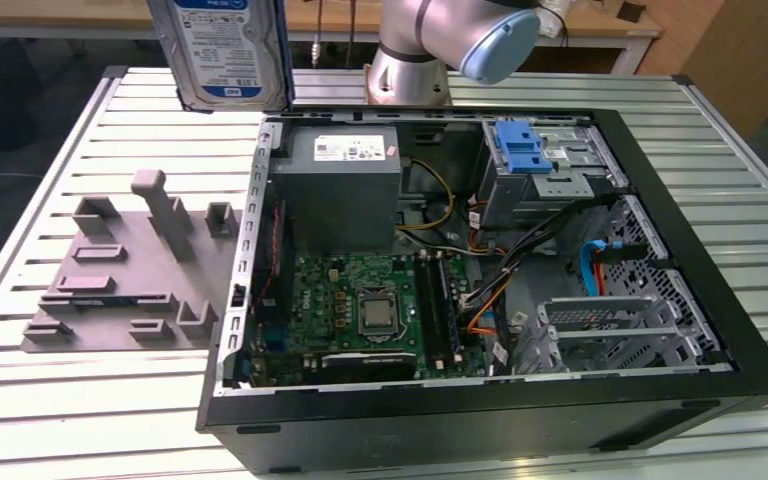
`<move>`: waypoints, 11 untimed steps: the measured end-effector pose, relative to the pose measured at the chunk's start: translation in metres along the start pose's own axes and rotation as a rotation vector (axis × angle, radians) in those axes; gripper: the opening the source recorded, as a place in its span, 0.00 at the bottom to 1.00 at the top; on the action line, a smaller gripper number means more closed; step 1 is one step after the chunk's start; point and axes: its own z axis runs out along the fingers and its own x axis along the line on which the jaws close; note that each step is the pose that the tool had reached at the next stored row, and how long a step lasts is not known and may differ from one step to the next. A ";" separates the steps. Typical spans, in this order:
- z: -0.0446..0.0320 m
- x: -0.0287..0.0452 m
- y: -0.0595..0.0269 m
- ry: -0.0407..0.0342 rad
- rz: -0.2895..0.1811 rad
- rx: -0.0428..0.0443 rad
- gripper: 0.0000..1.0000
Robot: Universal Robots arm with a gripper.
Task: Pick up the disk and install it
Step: 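Pick up the disk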
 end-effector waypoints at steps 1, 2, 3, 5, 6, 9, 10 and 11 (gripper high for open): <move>-0.0001 -0.0001 -0.0017 0.0000 0.000 -0.0001 0.36; -0.0001 -0.0002 -0.0036 0.0000 0.000 0.0000 0.36; -0.0001 -0.0003 -0.0055 0.0000 0.000 0.0000 0.36; -0.0002 -0.0005 -0.0092 0.0000 0.000 0.0000 0.36; -0.0003 -0.0006 -0.0109 0.0000 0.000 0.0000 0.36; -0.0004 -0.0009 -0.0182 -0.0001 0.000 0.0001 0.36; -0.0005 -0.0011 -0.0211 0.0000 0.000 0.0000 0.36; -0.0006 -0.0012 -0.0236 0.0000 0.000 0.0000 0.36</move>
